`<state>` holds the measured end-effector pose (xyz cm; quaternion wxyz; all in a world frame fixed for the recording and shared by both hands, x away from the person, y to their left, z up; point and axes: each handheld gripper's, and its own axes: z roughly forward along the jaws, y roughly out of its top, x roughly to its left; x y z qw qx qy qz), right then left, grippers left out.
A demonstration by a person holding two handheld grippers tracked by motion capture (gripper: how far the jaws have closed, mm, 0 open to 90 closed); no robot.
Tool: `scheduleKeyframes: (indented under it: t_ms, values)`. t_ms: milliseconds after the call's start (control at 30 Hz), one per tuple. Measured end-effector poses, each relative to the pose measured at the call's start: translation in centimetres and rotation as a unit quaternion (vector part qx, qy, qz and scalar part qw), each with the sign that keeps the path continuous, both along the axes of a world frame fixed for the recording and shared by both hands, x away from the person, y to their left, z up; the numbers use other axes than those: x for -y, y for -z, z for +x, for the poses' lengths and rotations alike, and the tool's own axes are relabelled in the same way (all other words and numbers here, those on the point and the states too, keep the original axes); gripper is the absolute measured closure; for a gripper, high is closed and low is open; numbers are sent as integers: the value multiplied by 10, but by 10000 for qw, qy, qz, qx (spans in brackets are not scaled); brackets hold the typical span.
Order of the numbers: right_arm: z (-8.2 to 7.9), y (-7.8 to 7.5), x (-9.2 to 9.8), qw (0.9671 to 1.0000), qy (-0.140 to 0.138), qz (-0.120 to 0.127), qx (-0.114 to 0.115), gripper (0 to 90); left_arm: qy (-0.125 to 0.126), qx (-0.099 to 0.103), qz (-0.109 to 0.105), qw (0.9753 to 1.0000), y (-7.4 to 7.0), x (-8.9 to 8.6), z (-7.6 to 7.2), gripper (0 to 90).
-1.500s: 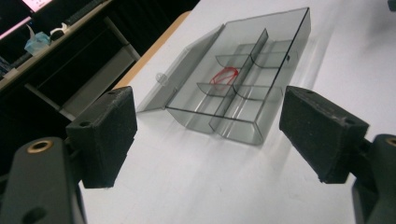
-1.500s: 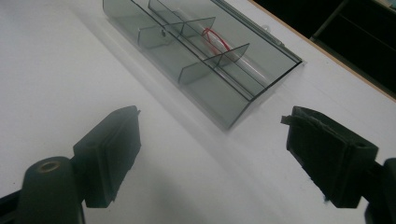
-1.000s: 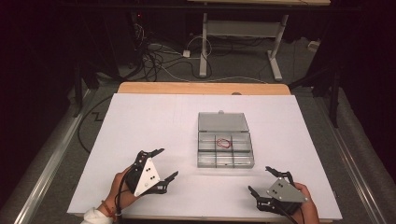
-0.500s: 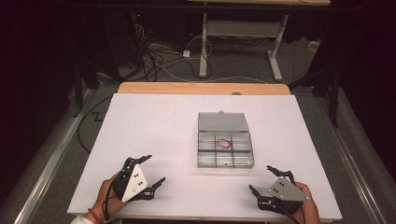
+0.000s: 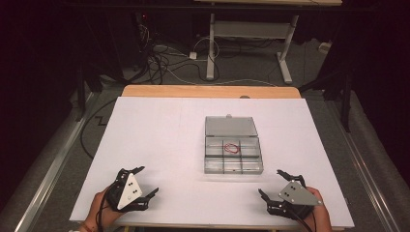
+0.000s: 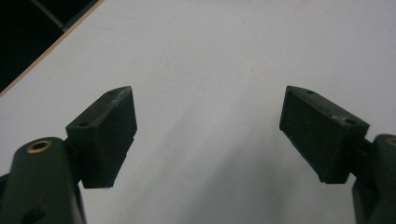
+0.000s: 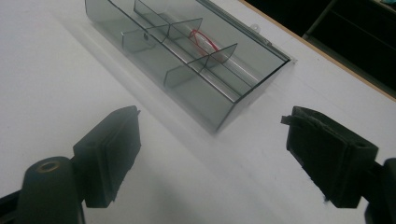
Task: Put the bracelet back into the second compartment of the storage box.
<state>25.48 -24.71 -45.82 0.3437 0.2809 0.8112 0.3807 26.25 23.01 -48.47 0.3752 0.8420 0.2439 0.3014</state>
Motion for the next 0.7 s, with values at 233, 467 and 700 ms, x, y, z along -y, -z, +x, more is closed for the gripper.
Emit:
scheduleKeyframes:
  t_ms: [233, 467, 700]
  values:
    - [4, 1, 0, 10000, -28, -27, -10, 183, -117, -213, 114, 9996, 4, -13, -4, 180]
    - [2, 0, 2, 10000, -35, -12, 39, 183, -114, -112, 60, 9999, -1, -11, -7, 180]
    - [-1, 0, 1, 10000, -21, -76, 55, 183, -131, -31, -14, 9999, -5, -15, -9, 180]
